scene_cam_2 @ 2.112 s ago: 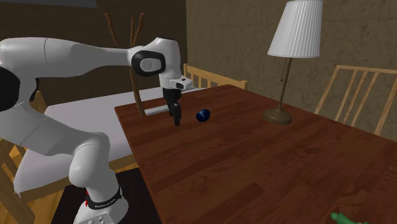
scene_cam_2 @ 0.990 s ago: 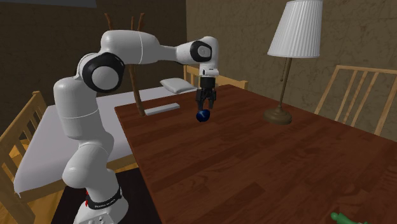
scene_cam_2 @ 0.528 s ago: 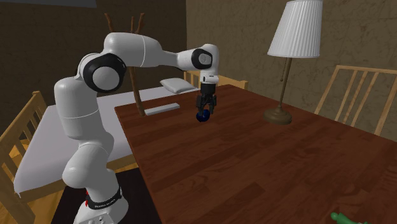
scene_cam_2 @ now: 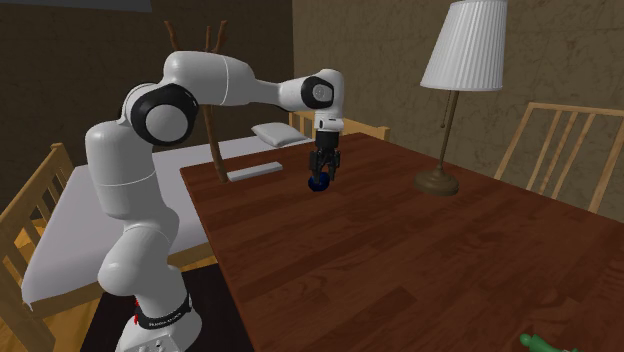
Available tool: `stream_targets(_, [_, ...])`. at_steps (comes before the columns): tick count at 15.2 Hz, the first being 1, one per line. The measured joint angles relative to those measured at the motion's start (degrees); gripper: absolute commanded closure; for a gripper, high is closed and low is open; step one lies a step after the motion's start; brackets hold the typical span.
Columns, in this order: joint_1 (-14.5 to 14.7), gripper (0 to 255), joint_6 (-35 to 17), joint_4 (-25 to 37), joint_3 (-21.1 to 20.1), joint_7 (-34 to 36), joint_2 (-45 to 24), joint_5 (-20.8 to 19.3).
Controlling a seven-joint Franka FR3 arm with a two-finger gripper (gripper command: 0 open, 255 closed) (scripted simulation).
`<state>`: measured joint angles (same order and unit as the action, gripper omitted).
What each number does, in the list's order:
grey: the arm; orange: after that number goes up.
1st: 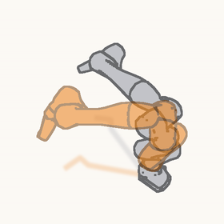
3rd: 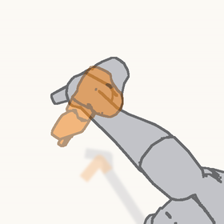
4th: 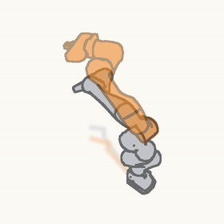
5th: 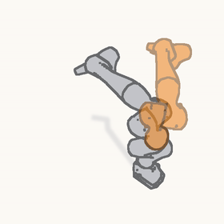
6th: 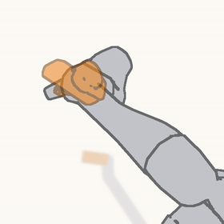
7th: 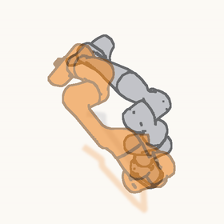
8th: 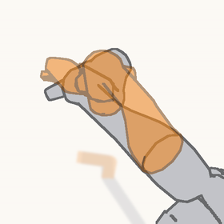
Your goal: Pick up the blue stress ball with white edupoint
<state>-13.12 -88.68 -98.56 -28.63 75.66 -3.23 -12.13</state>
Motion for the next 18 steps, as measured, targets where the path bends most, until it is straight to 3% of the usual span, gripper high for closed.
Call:
stream_targets(5, [0.1, 255, 1.45, 1.38, -0.08, -0.18, 0.08, 0.11])
stream_targets(18, [0.81, 255, 11.5, 13.07, -0.5, -1.27, -1.74, -0.85])
